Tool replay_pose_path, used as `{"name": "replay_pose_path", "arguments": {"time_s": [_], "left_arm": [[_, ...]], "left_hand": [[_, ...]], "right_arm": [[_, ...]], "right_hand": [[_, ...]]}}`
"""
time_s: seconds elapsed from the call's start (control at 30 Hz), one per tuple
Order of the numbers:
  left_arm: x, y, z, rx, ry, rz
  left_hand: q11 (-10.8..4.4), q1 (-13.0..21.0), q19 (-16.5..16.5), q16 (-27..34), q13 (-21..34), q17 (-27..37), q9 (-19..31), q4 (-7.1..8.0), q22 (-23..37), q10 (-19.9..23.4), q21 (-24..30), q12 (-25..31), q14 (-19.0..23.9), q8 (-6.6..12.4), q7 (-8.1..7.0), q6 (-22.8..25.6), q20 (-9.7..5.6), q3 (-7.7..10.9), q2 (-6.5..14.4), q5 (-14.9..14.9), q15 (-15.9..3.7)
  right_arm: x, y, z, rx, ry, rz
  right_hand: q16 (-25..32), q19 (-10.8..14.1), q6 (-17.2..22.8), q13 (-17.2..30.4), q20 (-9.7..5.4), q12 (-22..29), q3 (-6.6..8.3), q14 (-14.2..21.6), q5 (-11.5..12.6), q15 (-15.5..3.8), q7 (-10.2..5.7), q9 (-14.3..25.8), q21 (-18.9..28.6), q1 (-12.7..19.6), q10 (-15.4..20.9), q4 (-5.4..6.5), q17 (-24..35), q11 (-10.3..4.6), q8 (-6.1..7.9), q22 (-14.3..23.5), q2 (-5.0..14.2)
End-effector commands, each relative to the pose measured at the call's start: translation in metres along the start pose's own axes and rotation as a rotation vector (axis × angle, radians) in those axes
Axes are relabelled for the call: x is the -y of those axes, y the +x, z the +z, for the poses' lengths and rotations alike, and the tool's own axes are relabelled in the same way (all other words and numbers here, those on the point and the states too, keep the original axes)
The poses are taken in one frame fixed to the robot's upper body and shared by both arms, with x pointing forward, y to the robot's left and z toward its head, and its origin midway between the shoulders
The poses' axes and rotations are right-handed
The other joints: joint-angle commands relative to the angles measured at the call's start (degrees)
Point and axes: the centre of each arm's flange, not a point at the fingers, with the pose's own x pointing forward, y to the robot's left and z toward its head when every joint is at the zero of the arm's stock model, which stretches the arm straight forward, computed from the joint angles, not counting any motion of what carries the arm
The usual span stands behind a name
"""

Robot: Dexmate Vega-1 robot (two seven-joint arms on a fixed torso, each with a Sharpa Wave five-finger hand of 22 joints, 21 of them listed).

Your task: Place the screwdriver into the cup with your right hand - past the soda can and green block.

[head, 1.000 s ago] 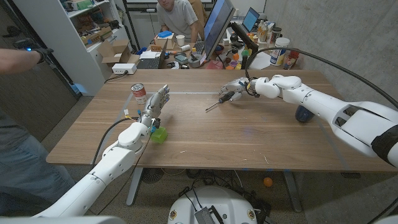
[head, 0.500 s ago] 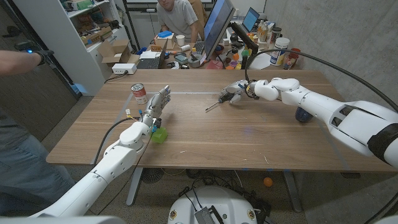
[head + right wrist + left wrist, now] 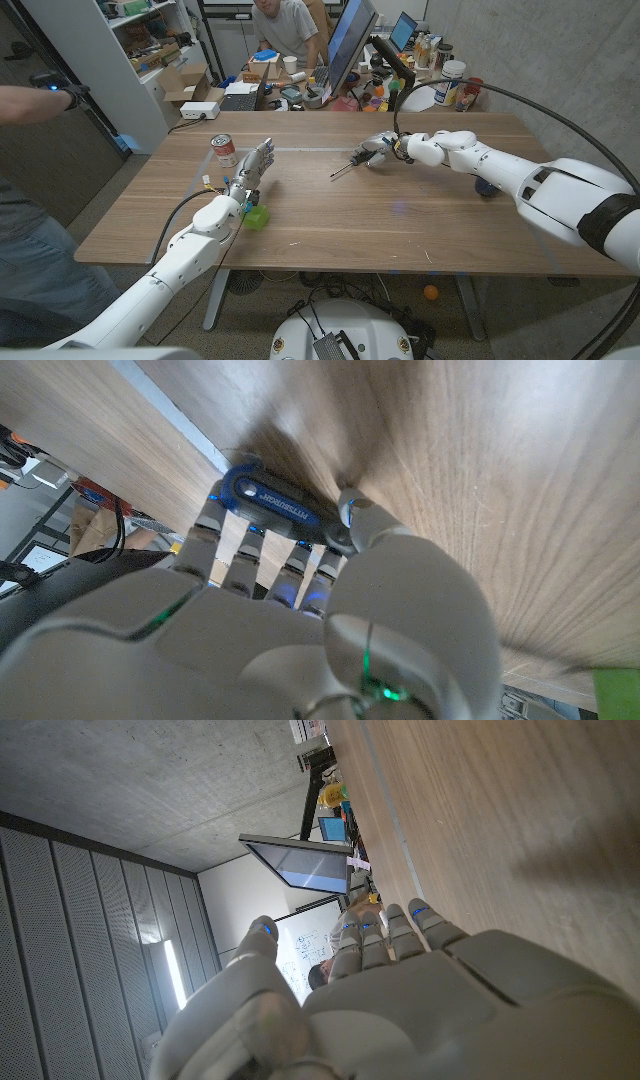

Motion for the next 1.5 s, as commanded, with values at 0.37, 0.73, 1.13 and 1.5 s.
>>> {"name": "replay_pose_path", "arguments": {"time_s": [0.37, 0.73, 1.13, 1.5], "left_arm": [[0.003, -0.001, 0.002, -0.001, 0.006, -0.005], [0.006, 0.002, 0.002, 0.002, 0.006, -0.029], [0.007, 0.005, 0.002, 0.007, 0.000, -0.047], [0.010, 0.009, 0.000, 0.005, -0.003, -0.073]], "left_hand": [[0.13, -0.51, -0.45, 0.21, 0.12, 0.31, 0.22, -0.42, 0.32, 0.18, 0.16, 0.54, -0.34, 0.21, 0.17, 0.15, 1.12, 0.17, 0.32, 0.32, 0.31], [0.17, -0.59, -0.67, 0.22, 0.13, 0.31, 0.22, -0.50, 0.33, 0.15, 0.13, 0.52, -0.37, 0.19, 0.18, 0.10, 1.31, 0.19, 0.33, 0.32, 0.32], [0.01, -0.66, -0.95, 0.18, 0.13, 0.31, 0.22, -0.55, 0.35, 0.08, 0.09, 0.50, -0.50, 0.22, 0.09, 0.18, 1.78, 0.23, 0.38, 0.32, 0.37], [-0.10, -0.71, -1.28, 0.18, 0.13, 0.31, 0.22, -0.61, 0.36, 0.05, 0.04, 0.50, -0.57, 0.22, 0.04, 0.16, 2.37, 0.26, 0.41, 0.32, 0.33]], "right_arm": [[-0.008, -0.014, 0.003, -0.019, 0.043, -0.198], [0.011, -0.037, 0.010, -0.031, 0.063, -0.320], [0.024, -0.073, 0.005, -0.119, 0.287, -0.441], [0.023, -0.106, -0.008, -0.220, 0.561, -0.533]], "right_hand": [[4.57, 7.36, 26.56, 0.37, -2.17, 0.73, -8.28, 12.37, 1.46, -4.68, 0.22, 1.34, -0.30, 4.52, 20.18, 0.94, 1.47, -0.49, 9.83, 0.13, 2.59], [4.95, 7.38, 27.47, 0.27, -3.11, 0.43, -9.14, 12.94, 2.19, -5.88, 0.39, 1.21, -0.50, 5.95, 21.97, 0.74, 1.90, -0.60, 10.38, 0.15, 3.21], [5.44, 7.31, 27.21, 0.06, -2.57, -1.17, -11.10, 12.45, 2.09, -4.84, 0.46, 1.16, -0.67, 6.16, 20.66, 1.25, 2.74, -0.49, 10.48, 0.17, 3.77], [5.42, 7.45, 26.75, 0.02, -1.93, -1.91, -11.96, 12.15, 1.96, -4.34, 0.59, 1.16, -0.68, 5.99, 20.02, 1.53, 2.93, -0.46, 10.43, 0.17, 4.12]]}}
